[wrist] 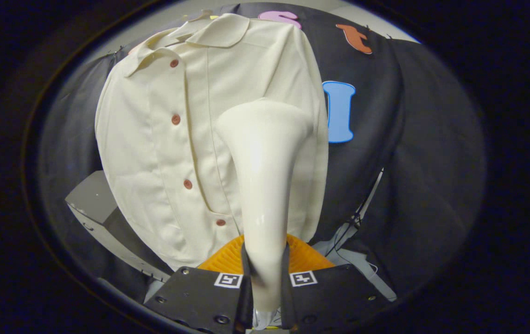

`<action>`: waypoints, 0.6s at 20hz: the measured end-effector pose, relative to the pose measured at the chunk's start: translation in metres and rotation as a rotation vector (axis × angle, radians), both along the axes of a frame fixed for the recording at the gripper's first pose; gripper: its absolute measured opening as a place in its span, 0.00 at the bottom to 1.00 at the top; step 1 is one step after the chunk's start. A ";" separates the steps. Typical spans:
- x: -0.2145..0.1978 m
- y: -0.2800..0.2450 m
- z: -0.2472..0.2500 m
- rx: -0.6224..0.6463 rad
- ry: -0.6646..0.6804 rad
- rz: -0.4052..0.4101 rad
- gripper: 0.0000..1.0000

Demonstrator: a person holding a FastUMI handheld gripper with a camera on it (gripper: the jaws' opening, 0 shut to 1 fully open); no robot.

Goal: Iron the clothes twice with a garment steamer, once on the left side and once on the right side.

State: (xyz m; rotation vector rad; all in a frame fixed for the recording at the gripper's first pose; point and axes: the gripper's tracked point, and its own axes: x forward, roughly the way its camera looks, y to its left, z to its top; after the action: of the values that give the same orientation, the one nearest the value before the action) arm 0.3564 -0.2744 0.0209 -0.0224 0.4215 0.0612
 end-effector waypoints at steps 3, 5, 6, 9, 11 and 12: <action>-0.002 0.003 -0.029 0.017 0.032 0.004 0.23; -0.006 0.004 -0.049 0.021 0.060 0.009 0.23; -0.009 0.003 -0.057 0.018 0.071 0.013 0.23; -0.013 0.002 -0.084 0.018 0.105 0.012 0.23; -0.016 0.002 -0.104 0.032 0.137 0.007 0.23; -0.018 0.001 -0.114 0.030 0.153 0.006 0.23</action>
State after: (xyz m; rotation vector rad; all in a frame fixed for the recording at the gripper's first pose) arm 0.3382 -0.2730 -0.0927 0.0105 0.5734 0.0750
